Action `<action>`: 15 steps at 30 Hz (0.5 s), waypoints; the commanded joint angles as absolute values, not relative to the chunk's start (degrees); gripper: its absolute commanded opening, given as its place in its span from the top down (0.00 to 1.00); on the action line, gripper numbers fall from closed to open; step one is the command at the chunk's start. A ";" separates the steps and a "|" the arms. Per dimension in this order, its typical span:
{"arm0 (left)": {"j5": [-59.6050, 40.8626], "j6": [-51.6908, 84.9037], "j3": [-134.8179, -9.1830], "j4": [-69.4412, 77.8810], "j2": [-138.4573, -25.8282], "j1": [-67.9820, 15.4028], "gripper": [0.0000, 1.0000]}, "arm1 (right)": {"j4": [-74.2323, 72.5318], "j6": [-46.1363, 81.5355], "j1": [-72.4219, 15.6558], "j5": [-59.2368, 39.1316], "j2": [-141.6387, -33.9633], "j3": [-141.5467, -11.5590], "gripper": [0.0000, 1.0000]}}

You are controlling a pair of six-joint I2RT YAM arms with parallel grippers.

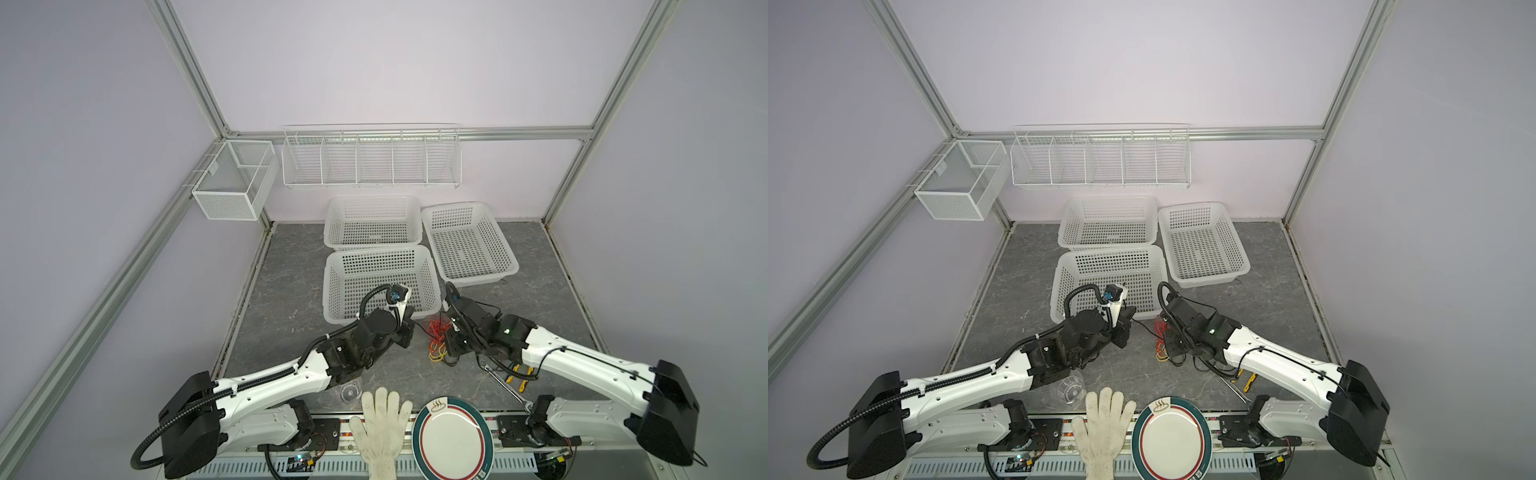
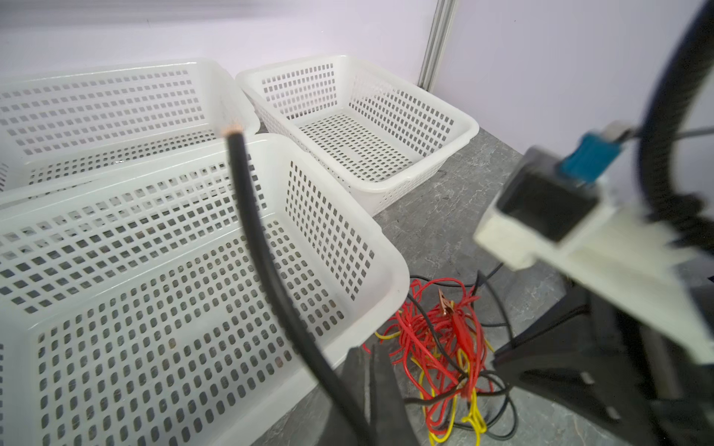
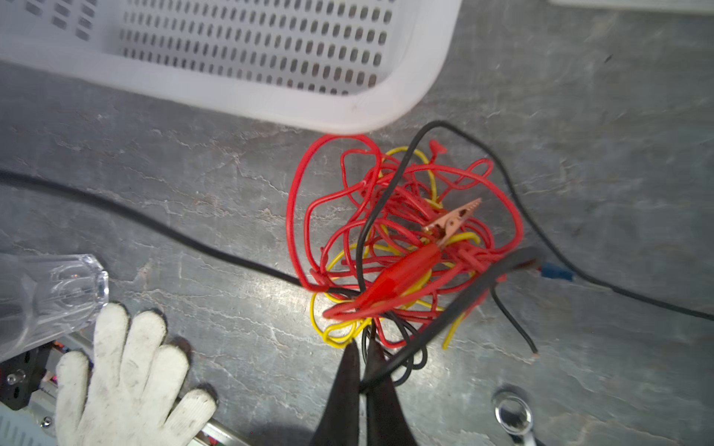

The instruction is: Untangle the cables

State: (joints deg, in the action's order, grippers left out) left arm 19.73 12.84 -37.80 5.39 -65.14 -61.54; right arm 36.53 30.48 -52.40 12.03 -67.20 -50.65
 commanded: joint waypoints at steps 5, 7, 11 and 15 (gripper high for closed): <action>22.17 13.80 -35.71 0.98 -67.66 -61.28 1.00 | 42.92 19.87 -51.97 21.40 -53.40 -61.37 0.93; 20.44 13.89 -35.69 -0.08 -68.66 -61.28 1.00 | 43.07 18.12 -51.31 22.65 -50.88 -63.16 0.93; 18.65 14.70 -35.55 -1.98 -69.94 -61.35 1.00 | 42.21 15.50 -50.15 24.78 -47.64 -65.76 0.94; 19.31 14.86 -34.22 -1.12 -70.61 -61.35 1.00 | 40.41 13.04 -49.06 25.88 -46.93 -67.83 0.94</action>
